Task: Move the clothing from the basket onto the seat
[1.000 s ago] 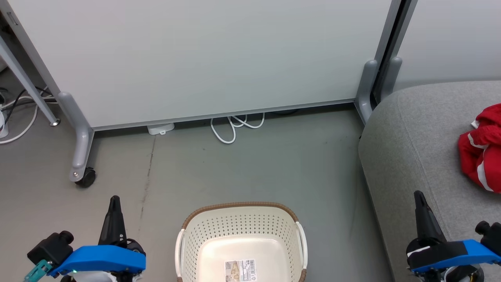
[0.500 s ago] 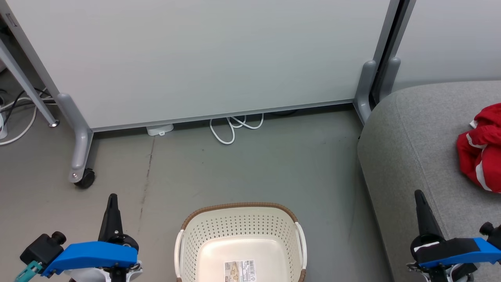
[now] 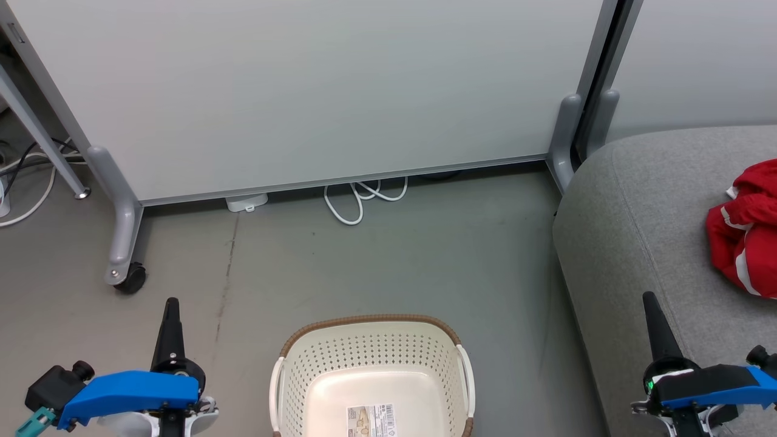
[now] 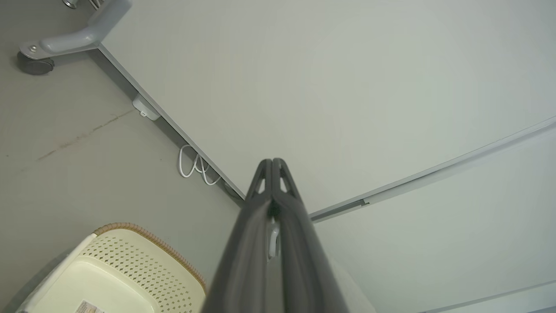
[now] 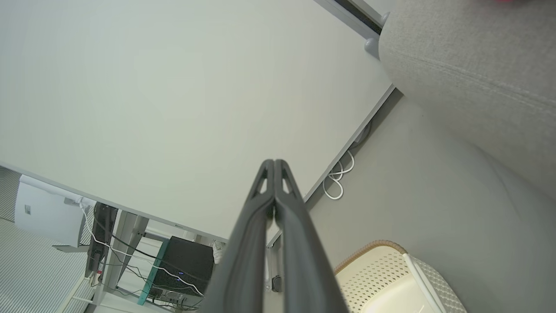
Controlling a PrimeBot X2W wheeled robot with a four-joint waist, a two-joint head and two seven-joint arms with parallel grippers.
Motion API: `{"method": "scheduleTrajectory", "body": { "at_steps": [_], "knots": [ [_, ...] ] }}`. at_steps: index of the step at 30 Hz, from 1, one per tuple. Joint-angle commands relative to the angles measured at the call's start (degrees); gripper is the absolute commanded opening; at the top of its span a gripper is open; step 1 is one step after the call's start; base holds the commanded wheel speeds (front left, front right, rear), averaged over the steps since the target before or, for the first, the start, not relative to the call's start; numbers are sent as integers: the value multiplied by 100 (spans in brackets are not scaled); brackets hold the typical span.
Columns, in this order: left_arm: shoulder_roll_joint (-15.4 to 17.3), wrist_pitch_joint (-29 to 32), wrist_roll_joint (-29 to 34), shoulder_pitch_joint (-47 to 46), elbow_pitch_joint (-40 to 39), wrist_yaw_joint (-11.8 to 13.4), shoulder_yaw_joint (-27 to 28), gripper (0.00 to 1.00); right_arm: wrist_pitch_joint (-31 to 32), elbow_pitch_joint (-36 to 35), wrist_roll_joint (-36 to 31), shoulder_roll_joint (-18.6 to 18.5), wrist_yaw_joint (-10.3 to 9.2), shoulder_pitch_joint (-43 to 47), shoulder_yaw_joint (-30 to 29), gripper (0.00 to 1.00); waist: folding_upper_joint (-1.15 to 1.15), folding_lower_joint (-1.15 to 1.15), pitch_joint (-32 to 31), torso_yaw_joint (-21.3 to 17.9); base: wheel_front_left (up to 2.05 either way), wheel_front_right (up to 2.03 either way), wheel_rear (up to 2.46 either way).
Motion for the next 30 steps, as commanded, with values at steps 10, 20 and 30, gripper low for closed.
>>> {"method": "scheduleTrajectory", "body": {
  "at_steps": [10, 20, 30],
  "knots": [
    [22, 177, -677, -159, -87, -41, 66, 0, 168, -52, 673, 10, 2, -164, -38, 0, 0, 0, -9, -13, 0, 0, 0],
    [23, 313, -1222, -180, -100, -46, 110, 0, 308, -47, 1201, 22, 2, -194, -59, 0, 0, 0, -19, -27, 0, 0, 0],
    [24, 446, -1728, -200, -111, -52, 148, 0, 436, -41, 1699, 34, 2, -204, -79, 0, 0, 0, -28, -40, 0, 0, 0]
  ]
}}
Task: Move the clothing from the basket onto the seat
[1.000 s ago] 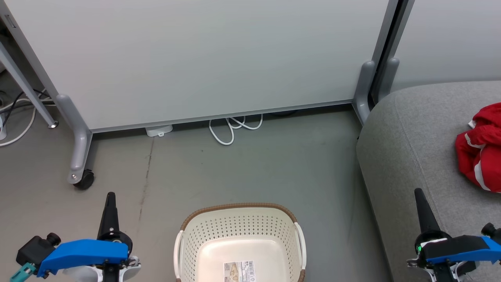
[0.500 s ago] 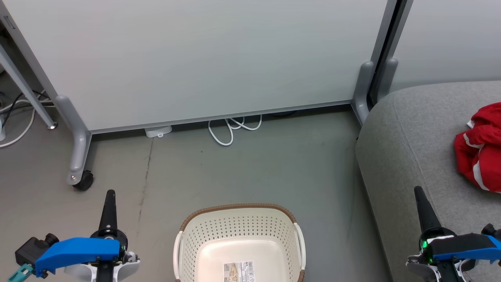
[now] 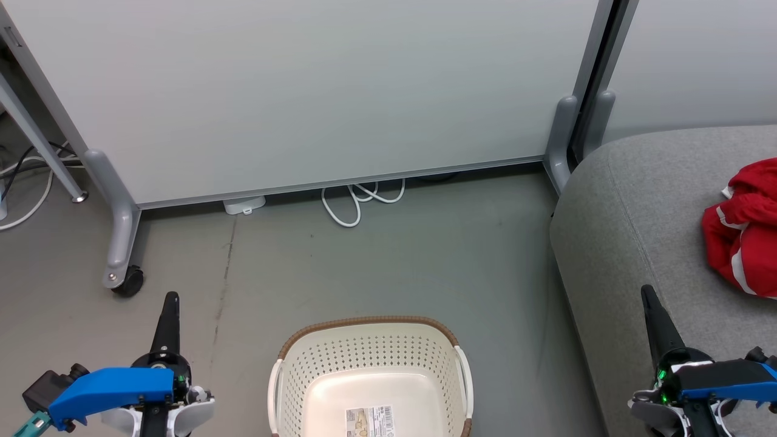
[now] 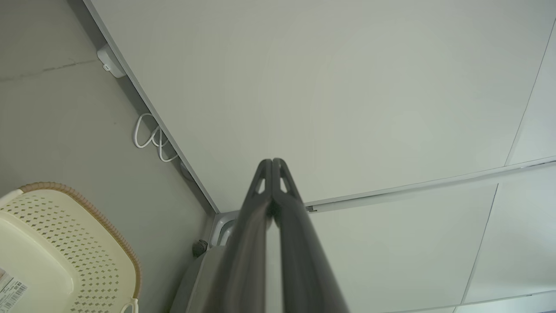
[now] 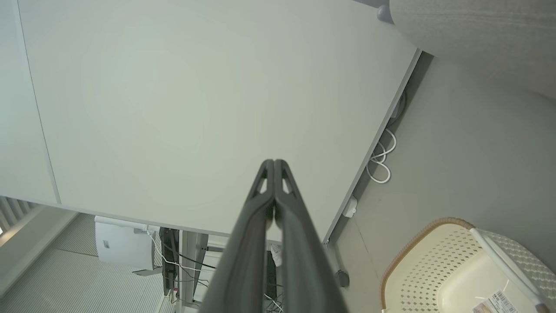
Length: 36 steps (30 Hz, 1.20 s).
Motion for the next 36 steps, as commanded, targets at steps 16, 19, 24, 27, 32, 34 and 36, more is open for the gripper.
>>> {"method": "scheduleTrajectory", "body": {
  "at_steps": [16, 19, 24, 27, 32, 34, 36],
  "knots": [
    [22, 206, -767, -128, -62, -58, 85, 0, 203, -29, 766, 25, 2, -115, -42, 0, 0, 0, -15, -21, 0, 0, 0],
    [21, 242, -894, -135, -66, -59, 93, 0, 237, -27, 892, 28, 2, -119, -48, 0, 0, 0, -17, -25, 0, 0, 0],
    [22, 292, -1106, -137, -71, -62, 105, 0, 290, -24, 1094, 33, 2, -131, -54, 0, 0, 0, -22, -31, 0, 0, 0],
    [21, 319, -1220, -144, -74, -63, 114, 0, 318, -22, 1215, 35, 2, -137, -59, 0, 0, 0, -25, -35, 0, 0, 0],
    [21, 369, -1421, -150, -75, -60, 130, 0, 368, -20, 1400, 40, 2, -149, -66, 0, 0, 0, -29, -42, 0, 0, 0],
    [21, 377, -1422, -143, -74, -60, 131, 0, 374, -19, 1403, 40, 2, -150, -67, 0, 0, 0, -30, -43, 0, 0, 0],
    [22, 377, -1422, -143, -73, -60, 130, 0, 374, -19, 1399, 40, 2, -150, -66, 0, 0, 0, -30, -43, 0, 0, 0]
  ]
}}
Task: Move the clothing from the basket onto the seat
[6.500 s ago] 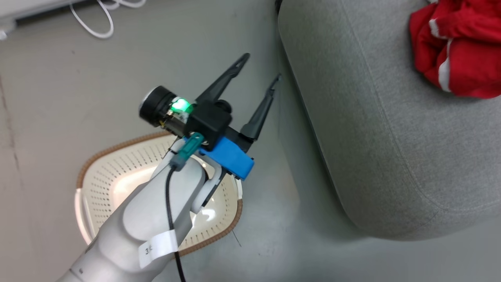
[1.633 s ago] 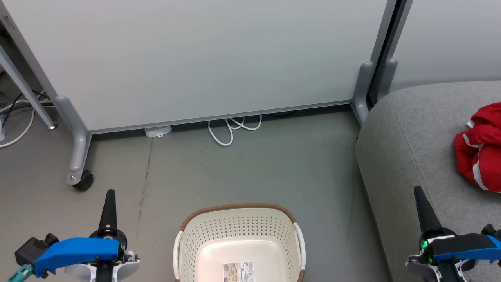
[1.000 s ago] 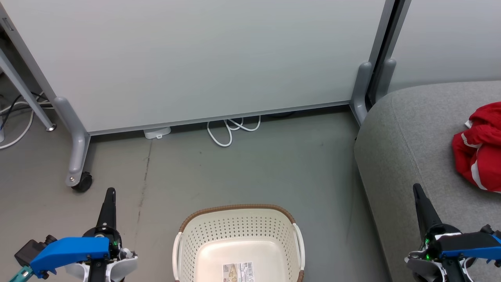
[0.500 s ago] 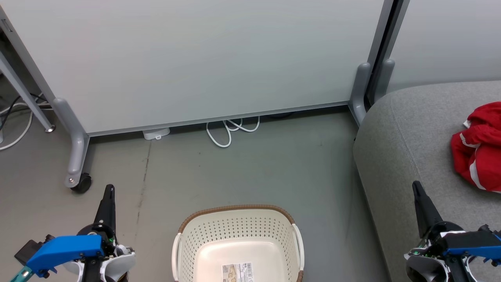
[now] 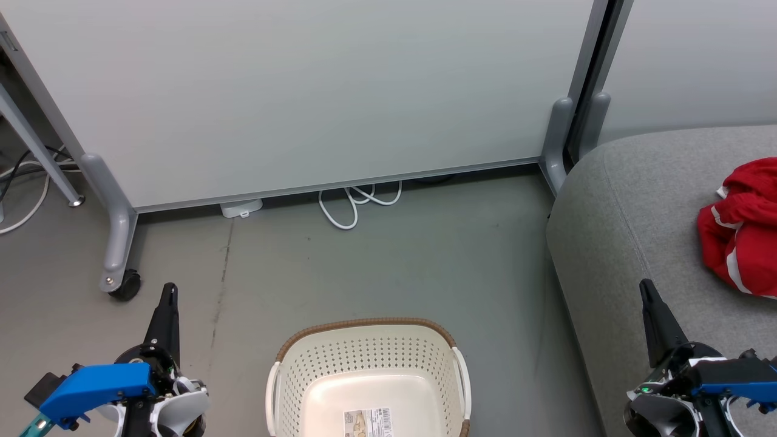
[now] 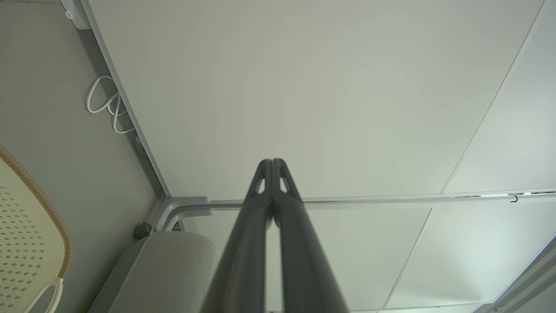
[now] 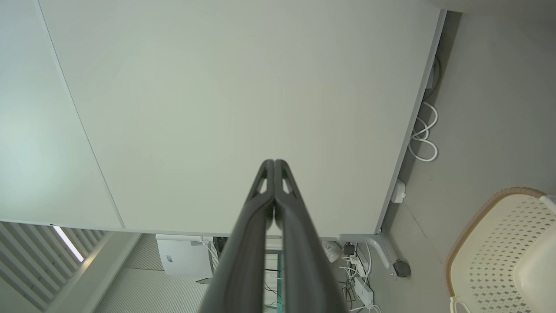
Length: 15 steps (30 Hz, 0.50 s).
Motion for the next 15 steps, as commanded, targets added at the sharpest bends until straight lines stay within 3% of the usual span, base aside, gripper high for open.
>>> {"method": "scheduleTrajectory", "body": {
  "at_steps": [1, 15],
  "knots": [
    [15, 28, -13, -55, -19, -49, 16, 0, 28, -15, 13, 15, 2, -79, -12, 0, 0, -1, 0, 0, 0, 0, 0],
    [15, 26, -14, -54, -19, -35, 14, 0, 27, -15, 13, 15, 2, -70, -11, 0, 0, -1, 0, 0, 0, 0, 0]
  ]
}}
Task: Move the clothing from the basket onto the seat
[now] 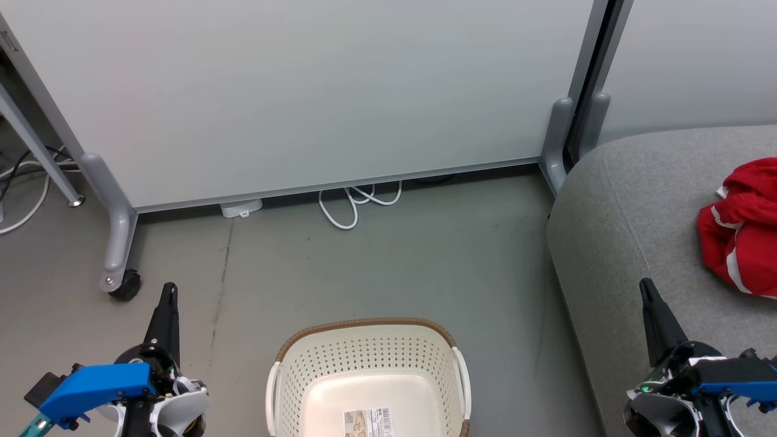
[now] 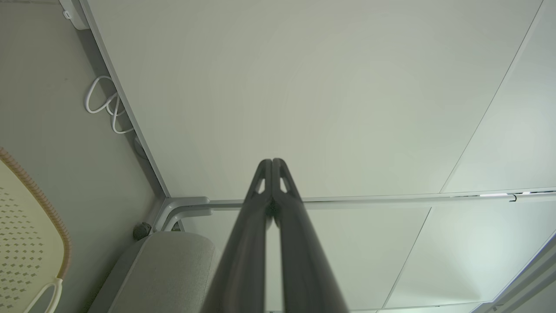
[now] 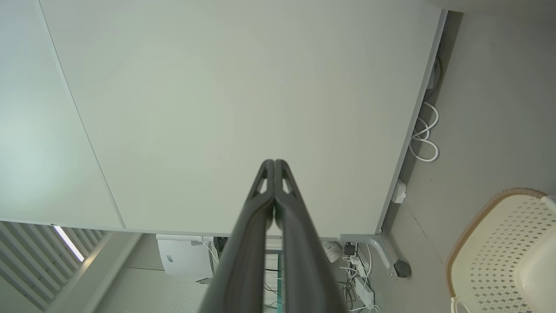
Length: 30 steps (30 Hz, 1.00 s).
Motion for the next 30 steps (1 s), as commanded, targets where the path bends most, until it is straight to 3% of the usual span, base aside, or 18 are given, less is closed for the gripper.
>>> {"method": "scheduleTrajectory", "body": {
  "at_steps": [1, 30],
  "knots": [
    [15, 24, -14, -54, -18, -17, 13, 0, 27, -14, 14, 15, 2, -58, -11, 0, 0, 0, 0, 0, 0, 0, 0],
    [15, 23, -15, -53, -19, -17, 12, 0, 26, -14, 15, 14, 2, -58, -9, 0, 0, 0, 0, 0, 0, 0, 0]
  ]
}}
